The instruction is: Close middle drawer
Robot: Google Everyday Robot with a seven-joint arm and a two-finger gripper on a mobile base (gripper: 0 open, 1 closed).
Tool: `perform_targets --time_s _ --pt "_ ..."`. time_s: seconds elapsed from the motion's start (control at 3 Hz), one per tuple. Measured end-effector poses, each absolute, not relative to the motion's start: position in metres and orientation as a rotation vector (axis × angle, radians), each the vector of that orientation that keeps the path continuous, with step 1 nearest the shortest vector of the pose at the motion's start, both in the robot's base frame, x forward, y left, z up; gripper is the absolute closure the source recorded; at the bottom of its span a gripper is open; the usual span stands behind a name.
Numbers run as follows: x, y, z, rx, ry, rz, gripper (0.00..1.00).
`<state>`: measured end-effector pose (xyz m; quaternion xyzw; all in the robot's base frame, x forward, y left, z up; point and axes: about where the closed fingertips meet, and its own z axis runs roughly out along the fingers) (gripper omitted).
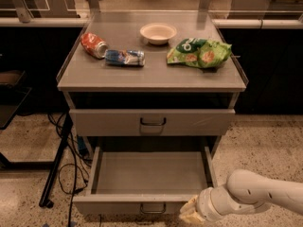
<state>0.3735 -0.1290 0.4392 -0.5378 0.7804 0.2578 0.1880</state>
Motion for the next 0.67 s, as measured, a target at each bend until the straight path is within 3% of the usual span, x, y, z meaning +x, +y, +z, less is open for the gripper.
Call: perform_targets --time_s 0.33,0.67 --pt "0.3904 -0.127 0.4266 -1.495 2.194 0.717 0.0" --pt "0.3886 -0.1267 0.4265 -1.495 2.194 0.717 0.0"
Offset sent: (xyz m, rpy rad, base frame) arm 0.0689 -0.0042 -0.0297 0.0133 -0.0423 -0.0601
